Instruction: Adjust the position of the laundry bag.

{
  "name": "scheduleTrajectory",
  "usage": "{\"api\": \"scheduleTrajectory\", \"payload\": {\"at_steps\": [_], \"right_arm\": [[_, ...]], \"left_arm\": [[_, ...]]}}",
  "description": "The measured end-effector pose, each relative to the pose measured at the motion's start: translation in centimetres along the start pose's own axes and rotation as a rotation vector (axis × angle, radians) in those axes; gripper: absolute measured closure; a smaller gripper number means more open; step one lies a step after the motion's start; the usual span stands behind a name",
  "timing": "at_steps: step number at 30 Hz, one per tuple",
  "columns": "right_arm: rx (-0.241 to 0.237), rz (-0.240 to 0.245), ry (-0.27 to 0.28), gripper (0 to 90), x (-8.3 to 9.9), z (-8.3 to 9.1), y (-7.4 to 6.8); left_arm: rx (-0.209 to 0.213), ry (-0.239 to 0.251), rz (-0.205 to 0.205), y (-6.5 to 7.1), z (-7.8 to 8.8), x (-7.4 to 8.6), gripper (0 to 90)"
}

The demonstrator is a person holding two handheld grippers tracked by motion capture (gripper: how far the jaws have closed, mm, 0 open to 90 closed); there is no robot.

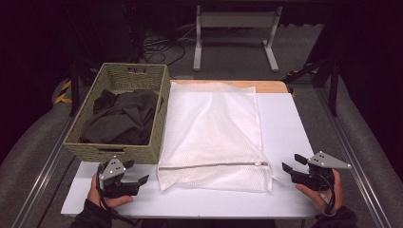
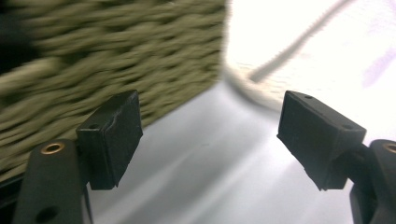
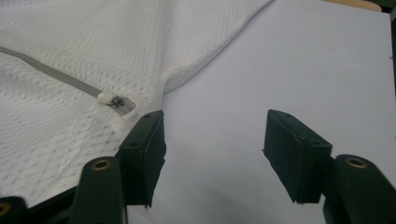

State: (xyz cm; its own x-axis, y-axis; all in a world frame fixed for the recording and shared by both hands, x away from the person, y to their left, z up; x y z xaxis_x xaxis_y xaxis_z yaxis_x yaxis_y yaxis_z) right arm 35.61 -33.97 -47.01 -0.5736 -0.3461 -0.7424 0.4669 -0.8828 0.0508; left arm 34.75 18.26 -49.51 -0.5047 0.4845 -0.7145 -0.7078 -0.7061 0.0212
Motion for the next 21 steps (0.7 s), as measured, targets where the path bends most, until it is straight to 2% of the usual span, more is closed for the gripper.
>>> {"api": "scheduleTrajectory", "payload": {"at_steps": [3, 6, 10, 12, 14, 16, 17, 18, 20, 21], "right_arm": [[-0.024, -0.026, 0.012, 45.1, -0.2, -0.1, 0.1], [-0.057, -0.053, 0.016, 46.4, -0.7, -0.6, 0.0], [-0.091, -0.015, -0.023, 45.9, -1.6, -2.1, -1.2], [-0.106, -0.006, -0.028, 46.2, -2.2, -2.6, -1.7], [-0.101, -0.002, -0.036, 47.1, -2.9, -3.2, -1.8], [-0.110, -0.022, -0.031, 48.0, -3.6, -4.0, -1.5], [-0.115, -0.037, -0.032, 47.7, -4.0, -4.5, -1.3], [-0.110, -0.037, -0.038, 46.8, -4.3, -5.0, -1.1], [-0.082, -0.044, -0.067, 46.1, -4.9, -6.5, -0.6], [-0.082, -0.044, -0.067, 46.1, -4.9, -6.5, -0.6]], "left_arm": [[0.036, -0.001, -0.026, 1.0, -0.6, -0.6, 27.0], [0.075, -0.016, -0.026, 1.6, -1.5, -1.2, 28.7], [0.108, -0.066, -0.075, 2.3, -3.2, -1.8, 34.1], [0.125, -0.095, -0.086, 2.6, -4.0, -2.0, 38.7], [0.118, -0.129, -0.098, 2.7, -4.5, -2.1, 47.9], [0.102, -0.143, -0.106, 2.4, -4.5, -2.1, 61.0], [0.113, -0.146, -0.099, 2.4, -4.5, -2.1, 68.3], [0.116, -0.149, -0.112, 2.2, -4.5, -2.0, 72.3], [0.130, -0.151, -0.097, 2.0, -4.4, -1.9, 82.8], [0.130, -0.151, -0.097, 2.0, -4.4, -1.9, 86.4]]}}
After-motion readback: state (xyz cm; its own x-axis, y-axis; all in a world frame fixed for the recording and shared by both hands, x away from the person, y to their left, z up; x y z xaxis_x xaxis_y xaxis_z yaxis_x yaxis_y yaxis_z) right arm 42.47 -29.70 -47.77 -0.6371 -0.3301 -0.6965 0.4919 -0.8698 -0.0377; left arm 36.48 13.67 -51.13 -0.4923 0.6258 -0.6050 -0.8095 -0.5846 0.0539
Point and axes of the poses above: each handheld gripper's, and its own axes: z roughly backward along the jaws, x roughly out of its underside, y roughly to its right, the point moved 7 cm from there along -z, roughly forward along the jaws, and after that the axes turned 9 degrees about -y, right-handed, at the moved point
